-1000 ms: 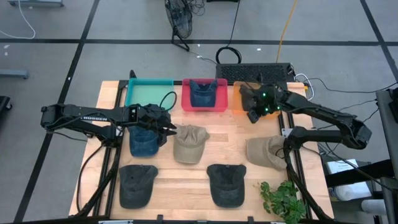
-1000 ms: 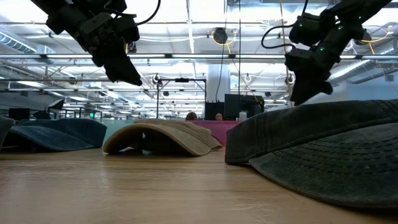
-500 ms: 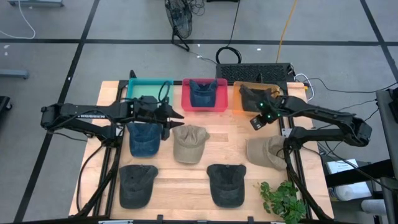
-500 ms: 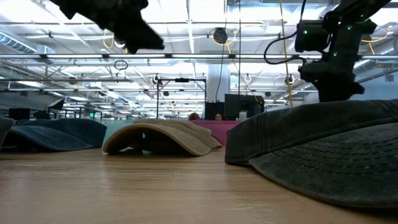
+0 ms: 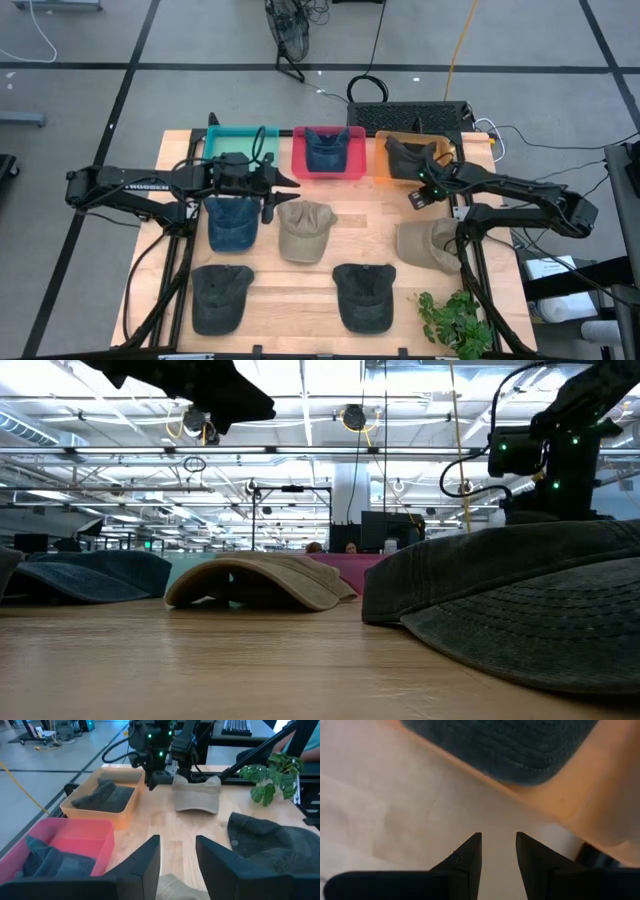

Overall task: Pick & Place hat
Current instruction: Adjust the orange bin

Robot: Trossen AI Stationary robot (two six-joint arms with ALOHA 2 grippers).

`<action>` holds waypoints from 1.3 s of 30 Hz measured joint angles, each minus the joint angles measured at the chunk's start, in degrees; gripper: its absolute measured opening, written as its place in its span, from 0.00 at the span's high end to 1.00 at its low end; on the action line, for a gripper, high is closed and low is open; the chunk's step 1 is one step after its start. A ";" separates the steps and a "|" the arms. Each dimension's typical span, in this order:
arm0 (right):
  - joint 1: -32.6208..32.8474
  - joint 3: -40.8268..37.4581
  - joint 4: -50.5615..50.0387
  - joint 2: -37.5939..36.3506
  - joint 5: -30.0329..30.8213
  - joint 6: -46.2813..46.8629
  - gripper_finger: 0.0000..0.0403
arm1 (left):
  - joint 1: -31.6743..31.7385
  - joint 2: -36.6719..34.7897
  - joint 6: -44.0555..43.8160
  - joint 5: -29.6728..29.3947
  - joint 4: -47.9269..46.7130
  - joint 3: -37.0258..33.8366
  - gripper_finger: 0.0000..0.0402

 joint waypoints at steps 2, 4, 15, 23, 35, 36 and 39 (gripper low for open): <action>-0.80 -0.79 1.96 0.00 0.00 0.47 0.76 | 0.00 0.00 -0.04 0.12 0.12 0.00 0.66; -1.45 -1.24 3.70 0.00 0.83 1.57 0.76 | 0.00 0.00 0.11 0.45 0.05 0.01 0.66; -5.16 -1.30 14.16 0.02 6.13 -0.57 0.76 | 0.00 0.00 1.31 0.55 -0.94 0.00 0.66; -6.70 -1.30 11.86 0.00 6.90 -1.50 0.76 | -0.06 0.00 -0.21 0.57 -3.16 0.00 0.66; -6.70 -1.33 14.81 0.04 6.38 -3.01 0.76 | -1.82 0.00 -1.45 0.55 -3.73 0.00 0.66; -6.69 -1.35 15.50 0.04 6.15 -3.32 0.76 | -2.05 0.00 -1.45 0.55 -3.73 0.00 0.66; -6.70 -1.37 16.32 0.04 6.15 -3.88 0.76 | -2.48 0.00 -1.45 0.53 -3.73 0.00 0.66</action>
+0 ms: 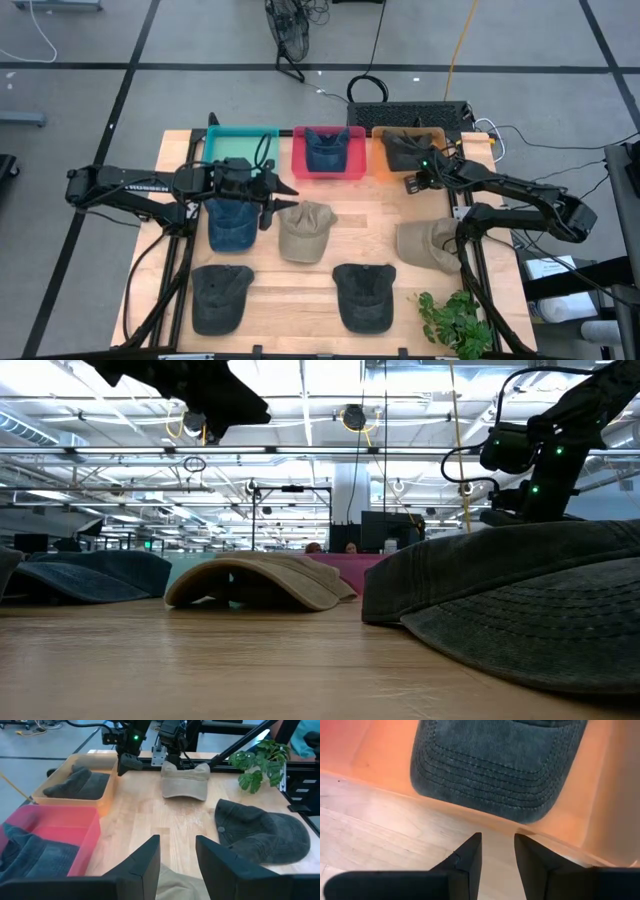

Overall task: Pick & Place hat
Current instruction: Adjust the orange bin, then put the left brown cap into the green bin

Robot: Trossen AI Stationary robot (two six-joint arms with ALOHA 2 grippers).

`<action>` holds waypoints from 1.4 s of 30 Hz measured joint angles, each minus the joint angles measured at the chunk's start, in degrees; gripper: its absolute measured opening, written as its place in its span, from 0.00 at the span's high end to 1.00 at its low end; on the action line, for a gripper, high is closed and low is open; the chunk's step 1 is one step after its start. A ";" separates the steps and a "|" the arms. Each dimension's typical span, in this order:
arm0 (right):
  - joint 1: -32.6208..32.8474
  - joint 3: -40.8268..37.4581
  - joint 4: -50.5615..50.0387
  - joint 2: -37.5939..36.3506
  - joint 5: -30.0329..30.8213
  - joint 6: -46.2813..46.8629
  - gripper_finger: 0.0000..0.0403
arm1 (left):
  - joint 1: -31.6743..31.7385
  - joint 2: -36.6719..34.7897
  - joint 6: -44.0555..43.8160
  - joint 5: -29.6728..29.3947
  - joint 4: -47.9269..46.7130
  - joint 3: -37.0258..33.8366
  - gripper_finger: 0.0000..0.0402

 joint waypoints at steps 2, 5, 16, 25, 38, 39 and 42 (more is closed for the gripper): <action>0.01 0.00 -0.07 0.00 0.02 -0.06 0.76 | -0.29 0.00 -0.02 -0.01 -0.02 0.00 0.66; 0.01 0.00 -0.78 0.00 -0.02 -0.21 0.76 | -0.50 0.00 -0.06 -0.01 -0.04 0.00 0.66; -0.04 0.03 -2.06 -3.84 -2.83 -0.39 0.76 | -0.73 0.00 -0.10 -0.01 -0.15 0.00 0.66; -0.04 0.13 -1.96 -12.87 -6.16 -0.22 0.76 | -0.73 0.00 -0.15 -0.01 -0.16 0.00 0.66; 1.91 0.13 -1.03 -18.71 -12.65 0.00 0.76 | -0.80 0.00 -3.12 2.76 -0.37 0.00 0.66; 2.21 0.13 -0.61 -18.97 -12.59 -0.02 0.76 | -0.80 0.00 -3.33 3.15 -0.72 0.00 0.66; 3.34 0.13 2.78 -19.50 -12.78 -0.17 0.76 | -0.84 0.00 -3.71 3.83 -1.81 -0.02 0.66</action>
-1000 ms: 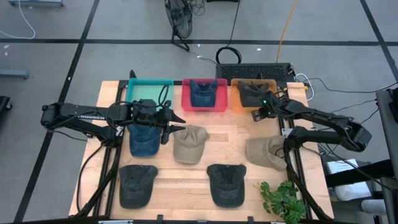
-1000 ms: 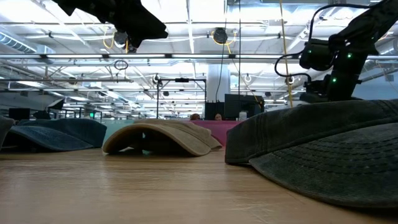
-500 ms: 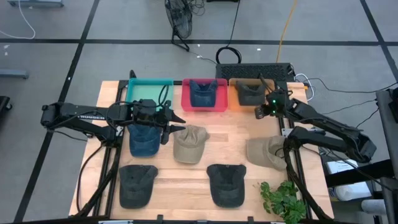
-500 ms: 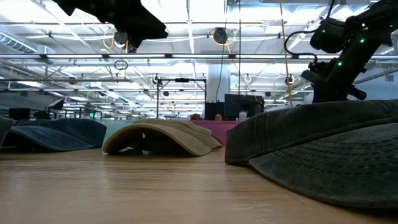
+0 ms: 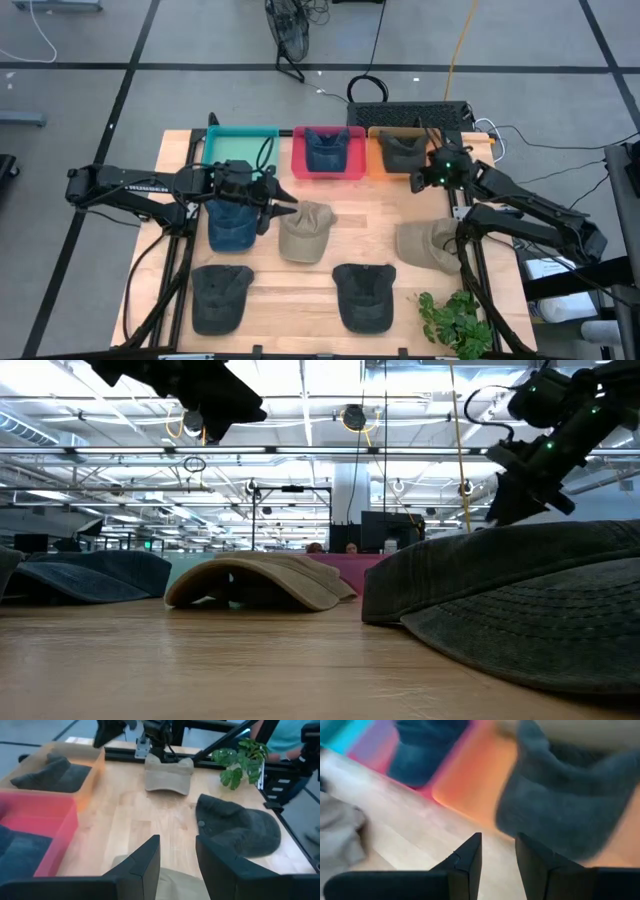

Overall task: Pick & Place hat
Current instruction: Put the left brown cap into the green bin

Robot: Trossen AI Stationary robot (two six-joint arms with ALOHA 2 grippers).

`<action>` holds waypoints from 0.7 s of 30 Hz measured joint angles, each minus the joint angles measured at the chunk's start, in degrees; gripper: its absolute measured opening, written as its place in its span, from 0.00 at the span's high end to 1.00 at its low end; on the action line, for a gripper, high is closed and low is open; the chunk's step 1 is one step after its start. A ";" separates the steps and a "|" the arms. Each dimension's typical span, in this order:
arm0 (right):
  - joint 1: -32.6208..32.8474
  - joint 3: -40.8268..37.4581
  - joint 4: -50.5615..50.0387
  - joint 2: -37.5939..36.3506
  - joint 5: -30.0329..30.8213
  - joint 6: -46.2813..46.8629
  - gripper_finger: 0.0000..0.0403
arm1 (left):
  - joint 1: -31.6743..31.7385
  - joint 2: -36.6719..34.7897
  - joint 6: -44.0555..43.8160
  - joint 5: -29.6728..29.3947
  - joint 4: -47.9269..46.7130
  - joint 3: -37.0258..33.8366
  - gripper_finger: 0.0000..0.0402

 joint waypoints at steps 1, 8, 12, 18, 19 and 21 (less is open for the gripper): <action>0.55 0.00 1.92 -0.10 -0.87 -0.04 0.76 | 0.00 0.00 -0.02 0.43 -0.29 0.00 0.66; 7.47 -1.96 29.14 0.85 -7.27 -1.20 0.76 | -1.43 0.03 6.06 6.38 -6.34 0.00 0.66; 11.66 -3.92 42.31 2.53 -7.21 -4.06 0.76 | -4.43 1.12 10.44 5.46 -7.95 -0.02 0.66; 16.12 -8.41 56.18 6.99 -3.44 -13.29 0.76 | -5.66 2.29 8.39 -2.31 -3.54 -0.07 0.66; 16.30 -9.20 58.08 7.75 -2.38 -14.60 0.76 | -5.62 2.27 8.37 -2.34 -2.68 -0.07 0.66; 16.44 -10.37 62.00 9.25 -0.94 -16.20 0.76 | -5.59 2.24 8.41 -2.37 -1.47 -0.07 0.66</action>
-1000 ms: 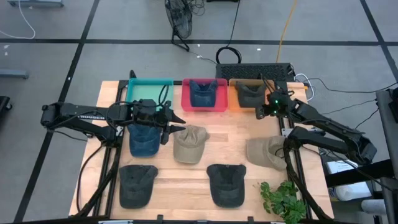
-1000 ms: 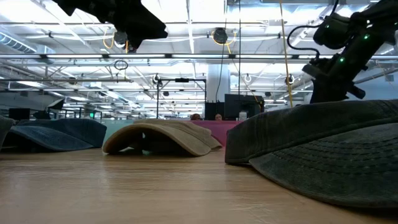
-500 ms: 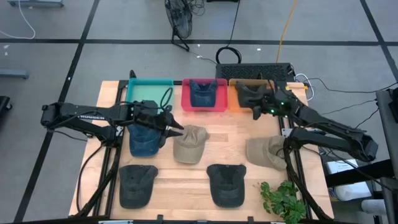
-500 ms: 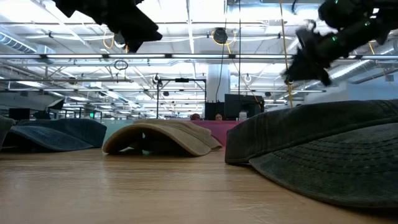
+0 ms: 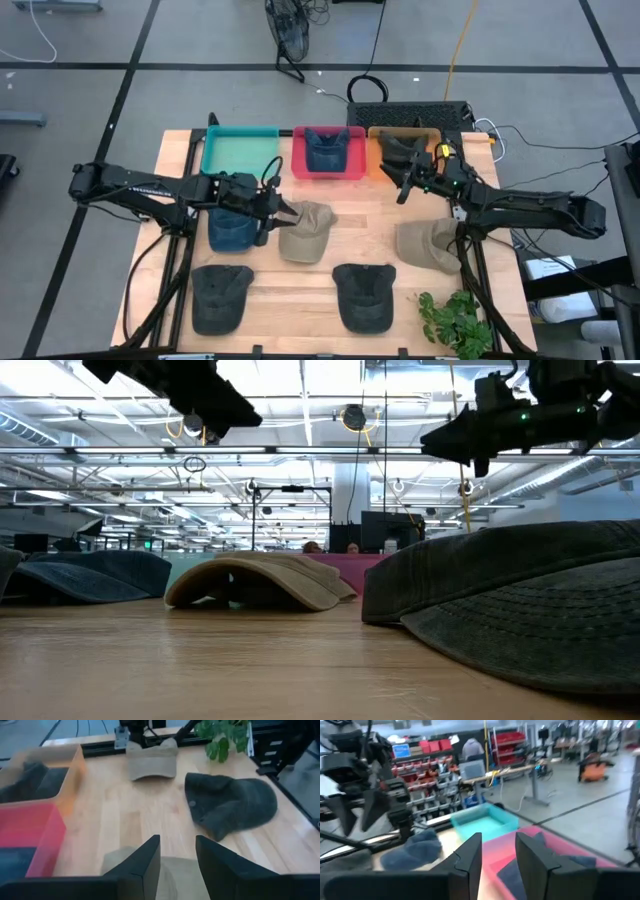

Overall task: Pick & Place hat
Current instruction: Put the left brown cap into the green bin

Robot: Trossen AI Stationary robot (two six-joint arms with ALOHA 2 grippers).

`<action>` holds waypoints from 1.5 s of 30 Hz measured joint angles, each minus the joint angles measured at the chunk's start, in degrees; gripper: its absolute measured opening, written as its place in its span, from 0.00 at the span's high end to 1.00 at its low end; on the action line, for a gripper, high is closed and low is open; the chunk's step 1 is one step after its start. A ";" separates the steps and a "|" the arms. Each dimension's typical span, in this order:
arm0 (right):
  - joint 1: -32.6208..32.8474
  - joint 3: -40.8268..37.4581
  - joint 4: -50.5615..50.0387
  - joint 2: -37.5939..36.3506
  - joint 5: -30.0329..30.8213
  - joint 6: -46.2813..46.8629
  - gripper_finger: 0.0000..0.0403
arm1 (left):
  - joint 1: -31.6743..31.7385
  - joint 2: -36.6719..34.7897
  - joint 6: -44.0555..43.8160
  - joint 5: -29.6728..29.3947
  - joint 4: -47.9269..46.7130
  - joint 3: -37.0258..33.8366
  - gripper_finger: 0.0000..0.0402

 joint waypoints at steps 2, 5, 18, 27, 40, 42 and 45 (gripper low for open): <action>0.00 -0.72 3.16 1.41 0.95 -0.39 0.76 | 0.13 0.01 -0.11 0.02 1.43 0.00 0.66; -0.12 -0.89 4.63 3.39 1.40 -2.63 0.76 | 0.59 0.12 -4.37 -1.48 5.51 0.00 0.66; -0.11 -0.95 9.32 4.09 1.27 -12.14 0.76 | 2.94 4.37 -5.12 -5.86 7.88 0.30 0.66; -0.11 -0.67 12.09 1.00 -4.31 -10.82 0.76 | 5.46 9.43 -5.36 -4.56 -6.65 9.50 0.66; 0.11 -0.67 2.50 -1.93 -9.20 -6.86 0.76 | -3.24 18.76 -3.43 -6.21 -9.85 10.10 0.66; 0.11 -0.65 3.06 -2.18 -9.19 -7.74 0.76 | -3.21 19.81 -5.81 -6.19 -11.05 10.08 0.66; -0.11 -0.65 3.26 -2.57 -9.17 -7.81 0.76 | -3.19 20.24 -6.59 -6.00 -12.74 10.03 0.66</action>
